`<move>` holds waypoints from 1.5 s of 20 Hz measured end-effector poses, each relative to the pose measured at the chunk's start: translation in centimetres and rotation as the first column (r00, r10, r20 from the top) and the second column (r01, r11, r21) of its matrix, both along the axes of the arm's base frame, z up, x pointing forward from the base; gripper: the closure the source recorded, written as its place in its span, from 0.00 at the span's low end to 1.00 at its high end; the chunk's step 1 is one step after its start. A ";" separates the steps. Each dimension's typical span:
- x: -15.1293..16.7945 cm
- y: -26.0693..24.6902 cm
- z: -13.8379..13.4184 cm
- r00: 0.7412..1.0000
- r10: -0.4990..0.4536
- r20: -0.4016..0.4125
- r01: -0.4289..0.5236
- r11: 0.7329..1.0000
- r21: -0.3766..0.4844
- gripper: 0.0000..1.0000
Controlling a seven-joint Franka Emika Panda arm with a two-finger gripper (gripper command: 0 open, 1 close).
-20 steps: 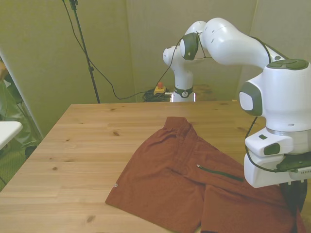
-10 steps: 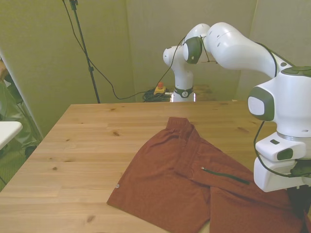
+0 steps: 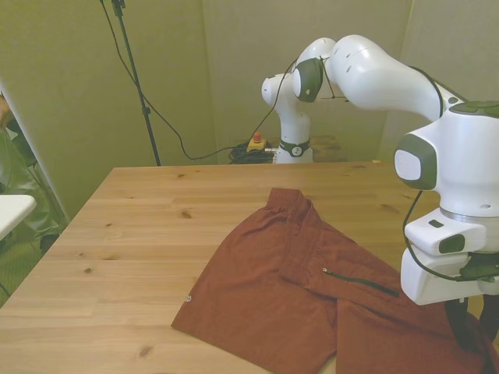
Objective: Unfold the shorts
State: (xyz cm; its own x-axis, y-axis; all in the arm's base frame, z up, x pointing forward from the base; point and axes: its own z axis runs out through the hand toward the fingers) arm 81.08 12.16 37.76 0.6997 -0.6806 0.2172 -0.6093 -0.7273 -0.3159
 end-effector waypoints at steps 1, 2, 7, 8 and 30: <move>0.0 -0.3 0.5 1.000 -0.003 0.002 0.003 1.000 -0.004 0.00; -0.1 -0.6 1.0 1.000 -0.007 0.001 0.007 1.000 -0.009 0.00; -1.5 -2.9 4.3 1.000 -0.018 -0.012 0.017 0.999 -0.045 0.00; -1.9 -3.6 4.7 1.000 -0.021 -0.018 0.020 0.998 -0.053 0.00; -22.1 -17.1 1.8 1.000 0.006 -0.026 -0.008 0.996 -0.090 0.00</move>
State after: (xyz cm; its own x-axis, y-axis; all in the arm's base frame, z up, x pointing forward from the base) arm 59.00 -4.96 39.60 0.7103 -0.6544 0.2593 -0.6113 -0.7562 -0.2336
